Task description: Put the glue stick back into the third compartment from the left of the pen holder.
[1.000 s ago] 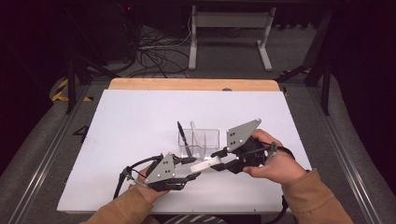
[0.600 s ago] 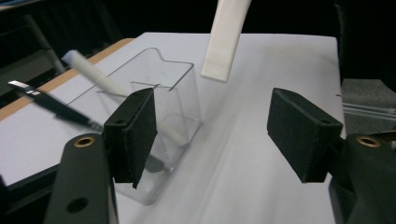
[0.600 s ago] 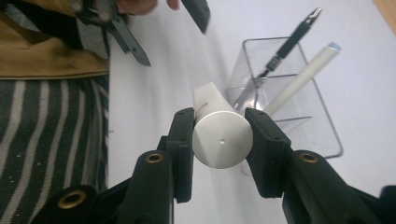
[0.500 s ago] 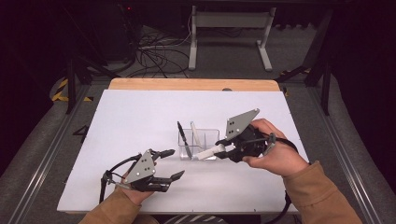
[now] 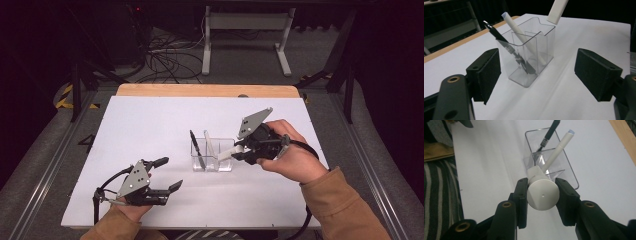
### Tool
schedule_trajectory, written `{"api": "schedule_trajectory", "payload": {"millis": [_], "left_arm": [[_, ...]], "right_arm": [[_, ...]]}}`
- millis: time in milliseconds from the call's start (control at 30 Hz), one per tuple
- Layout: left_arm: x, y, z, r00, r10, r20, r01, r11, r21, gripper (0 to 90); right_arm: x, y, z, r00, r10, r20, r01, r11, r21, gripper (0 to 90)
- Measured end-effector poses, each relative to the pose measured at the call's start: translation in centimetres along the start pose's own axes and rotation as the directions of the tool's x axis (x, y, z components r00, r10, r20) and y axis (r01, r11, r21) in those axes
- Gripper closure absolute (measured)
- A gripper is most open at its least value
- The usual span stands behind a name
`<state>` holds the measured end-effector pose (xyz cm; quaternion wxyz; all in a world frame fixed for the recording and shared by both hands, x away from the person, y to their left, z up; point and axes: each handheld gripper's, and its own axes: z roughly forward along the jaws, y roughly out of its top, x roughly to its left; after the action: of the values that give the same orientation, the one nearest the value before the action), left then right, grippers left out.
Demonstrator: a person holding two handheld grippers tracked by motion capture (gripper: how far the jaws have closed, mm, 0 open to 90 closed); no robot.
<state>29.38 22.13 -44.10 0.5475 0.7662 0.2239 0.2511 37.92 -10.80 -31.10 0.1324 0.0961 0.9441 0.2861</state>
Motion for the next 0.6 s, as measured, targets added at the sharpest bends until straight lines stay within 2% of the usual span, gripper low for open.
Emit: {"api": "schedule_trajectory", "payload": {"millis": [300, 500, 600], "left_arm": [[0.3, -0.6, -0.8, 0.9987, -0.021, -0.046, 0.022, 0.9997, 0.006, 17.6], [0.5, -0.8, -1.2, 0.9971, -0.037, -0.066, 0.038, 0.9993, 0.004, 14.8], [0.5, -0.9, -1.4, 0.9963, -0.049, -0.071, 0.049, 0.9988, 0.001, 14.1]], "right_arm": [[-0.7, 0.5, 0.7, 0.9977, 0.056, 0.04, -0.058, 0.996, 0.062, 65.1], [-1.2, 0.7, 1.3, 0.9902, 0.122, 0.068, -0.128, 0.987, 0.101, 65.1], [-1.5, 0.9, 1.7, 0.9863, 0.15, 0.068, -0.157, 0.981, 0.112, 65.1]]}}
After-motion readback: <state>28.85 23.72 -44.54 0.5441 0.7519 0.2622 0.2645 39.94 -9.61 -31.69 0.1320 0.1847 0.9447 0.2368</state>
